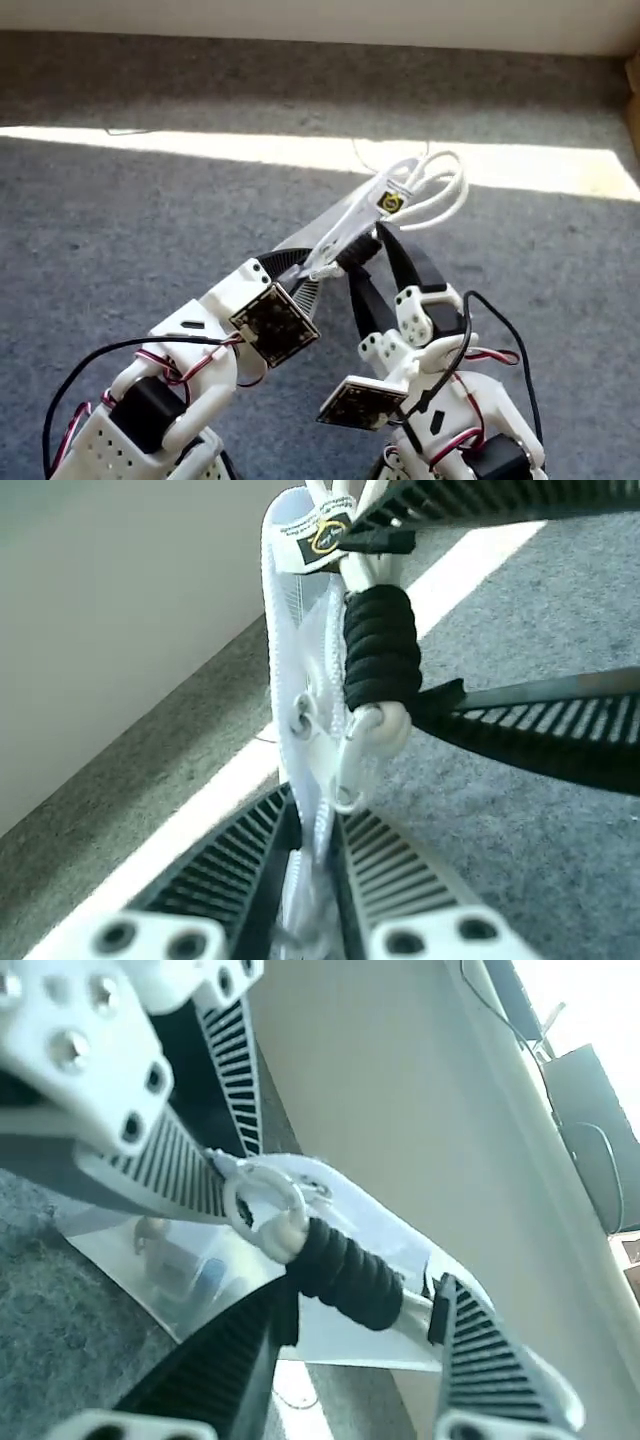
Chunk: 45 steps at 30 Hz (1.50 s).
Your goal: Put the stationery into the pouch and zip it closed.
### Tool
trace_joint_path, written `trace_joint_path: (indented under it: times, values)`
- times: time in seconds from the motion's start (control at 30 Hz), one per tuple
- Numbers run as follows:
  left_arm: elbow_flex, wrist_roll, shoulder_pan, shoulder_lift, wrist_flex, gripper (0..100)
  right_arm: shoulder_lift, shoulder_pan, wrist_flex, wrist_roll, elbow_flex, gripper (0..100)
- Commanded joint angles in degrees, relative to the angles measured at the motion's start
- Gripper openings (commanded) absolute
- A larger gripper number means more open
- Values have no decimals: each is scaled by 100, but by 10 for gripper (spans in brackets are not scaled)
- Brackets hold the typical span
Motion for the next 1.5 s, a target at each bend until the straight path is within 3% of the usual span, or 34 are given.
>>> trace_joint_path:
  times: [0.0,0.23,0.43,0.6,0.83,1.23,1.47]
  values:
    - [22,-35,-66,48,62,6,31,-40,-444,35,-22,199]
    - [22,-35,-66,66,53,6,31,-66,-646,62,374,182]
    - [22,-35,-75,66,53,6,-4,-40,-690,44,699,14]
    - [22,-35,-84,75,53,6,-13,382,-664,-18,277,6]
    - [22,-35,-92,75,53,6,-4,813,-655,-923,-163,6]
    - [22,-35,-101,75,62,6,48,1314,-646,-3437,-277,6]
    - [31,-44,-101,75,62,6,57,1323,-673,-4018,-277,5]
